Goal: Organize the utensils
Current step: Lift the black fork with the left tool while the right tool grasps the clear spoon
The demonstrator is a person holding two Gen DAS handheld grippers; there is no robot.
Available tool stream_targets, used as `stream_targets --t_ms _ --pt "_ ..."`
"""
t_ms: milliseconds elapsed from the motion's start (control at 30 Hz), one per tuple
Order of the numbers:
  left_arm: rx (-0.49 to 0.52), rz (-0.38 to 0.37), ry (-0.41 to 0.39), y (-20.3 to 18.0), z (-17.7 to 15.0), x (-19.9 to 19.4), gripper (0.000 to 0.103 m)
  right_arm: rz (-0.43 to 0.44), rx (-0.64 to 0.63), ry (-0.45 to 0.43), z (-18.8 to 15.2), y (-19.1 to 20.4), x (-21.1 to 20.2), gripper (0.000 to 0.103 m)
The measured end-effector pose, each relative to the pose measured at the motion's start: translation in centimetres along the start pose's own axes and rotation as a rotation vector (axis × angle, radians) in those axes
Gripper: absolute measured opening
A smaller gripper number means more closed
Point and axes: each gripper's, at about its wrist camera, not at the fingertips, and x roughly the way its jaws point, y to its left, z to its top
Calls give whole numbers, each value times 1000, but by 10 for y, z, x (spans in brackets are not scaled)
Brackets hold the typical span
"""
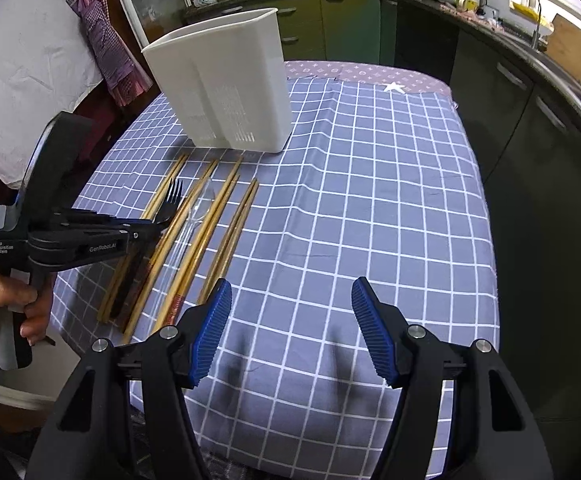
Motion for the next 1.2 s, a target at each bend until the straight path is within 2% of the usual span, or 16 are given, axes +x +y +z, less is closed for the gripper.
stream_targets --t_ms 267,333,400,500,567,800,1200 --pt "-5 -13 -170 10 -8 -63 8 23 -60 83 20 36 21 66" --pt "-8 -2 -214 15 -10 -79 8 34 -68 108 26 45 29 59" --pt "-13 14 -259 23 -13 -96 8 44 -69 137 33 55 39 43" --pt "-13 40 -313 26 -21 -110 9 60 -70 181 41 68 55 29" --pt "-9 60 -341 30 -23 -119 9 80 -65 210 46 76 66 29" --pt "1 68 -366 36 -28 -129 9 82 -50 281 56 98 97 23" --pt "15 59 -373 41 -34 -129 9 26 -43 358 64 103 128 12"
